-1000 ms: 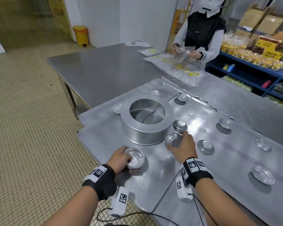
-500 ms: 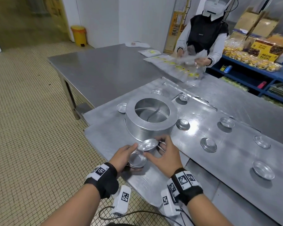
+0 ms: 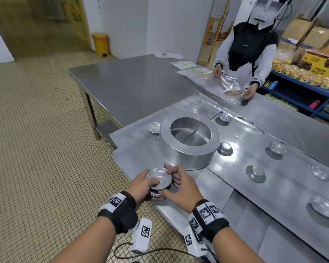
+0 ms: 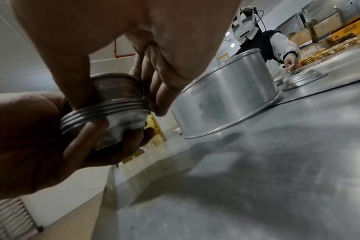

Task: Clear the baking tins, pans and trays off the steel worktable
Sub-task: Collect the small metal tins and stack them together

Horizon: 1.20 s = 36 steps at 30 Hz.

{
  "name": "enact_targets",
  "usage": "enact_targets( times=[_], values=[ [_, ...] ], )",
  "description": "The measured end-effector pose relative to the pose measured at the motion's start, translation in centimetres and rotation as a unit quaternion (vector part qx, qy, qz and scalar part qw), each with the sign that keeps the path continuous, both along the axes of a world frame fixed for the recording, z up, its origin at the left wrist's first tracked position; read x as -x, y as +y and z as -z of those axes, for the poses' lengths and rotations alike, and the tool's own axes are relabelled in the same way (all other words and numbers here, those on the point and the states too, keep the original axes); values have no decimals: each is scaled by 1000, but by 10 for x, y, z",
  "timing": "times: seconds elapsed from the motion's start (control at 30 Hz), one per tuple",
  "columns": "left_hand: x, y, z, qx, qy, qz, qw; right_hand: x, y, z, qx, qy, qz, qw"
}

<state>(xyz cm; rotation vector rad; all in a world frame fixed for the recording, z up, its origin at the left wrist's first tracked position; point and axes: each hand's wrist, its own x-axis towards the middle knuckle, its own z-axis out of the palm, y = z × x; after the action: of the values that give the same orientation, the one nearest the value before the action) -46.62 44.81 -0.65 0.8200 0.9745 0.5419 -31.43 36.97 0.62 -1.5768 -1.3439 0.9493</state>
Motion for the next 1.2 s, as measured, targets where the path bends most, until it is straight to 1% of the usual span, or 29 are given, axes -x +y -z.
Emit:
enact_targets(
  times=[0.17,0.23,0.33,0.4,0.47,0.57,0.67,0.8,0.9,1.0,1.07,1.2],
  values=[
    [19,12,-1,0,-1,-27,1000,12,17,3,33,38,-40,998],
    [27,19,-1,2,7,-34,999,15,27,9,50,31,-46,997],
    [41,30,-2,13,11,-52,999,20,51,17,75,-26,-44,996],
    [51,39,-2,14,14,-65,998,22,71,20,88,-102,-35,990],
    [61,48,-1,14,18,-82,996,26,93,18,86,-189,-25,978],
    [73,63,-1,19,22,-104,994,35,129,13,97,-258,-17,961],
    [81,77,-2,18,19,-113,993,44,175,9,107,-319,-29,941],
    [86,95,-2,14,13,-125,992,51,236,8,119,-409,-30,904],
    [88,108,3,17,11,-138,990,47,275,8,160,-457,-13,875],
    [92,118,7,8,21,-149,989,40,303,16,200,-512,-4,835],
    [95,123,9,14,21,-161,987,37,317,22,227,-519,16,824],
    [99,129,8,36,10,-180,983,31,340,26,288,-482,82,823]
  ],
)
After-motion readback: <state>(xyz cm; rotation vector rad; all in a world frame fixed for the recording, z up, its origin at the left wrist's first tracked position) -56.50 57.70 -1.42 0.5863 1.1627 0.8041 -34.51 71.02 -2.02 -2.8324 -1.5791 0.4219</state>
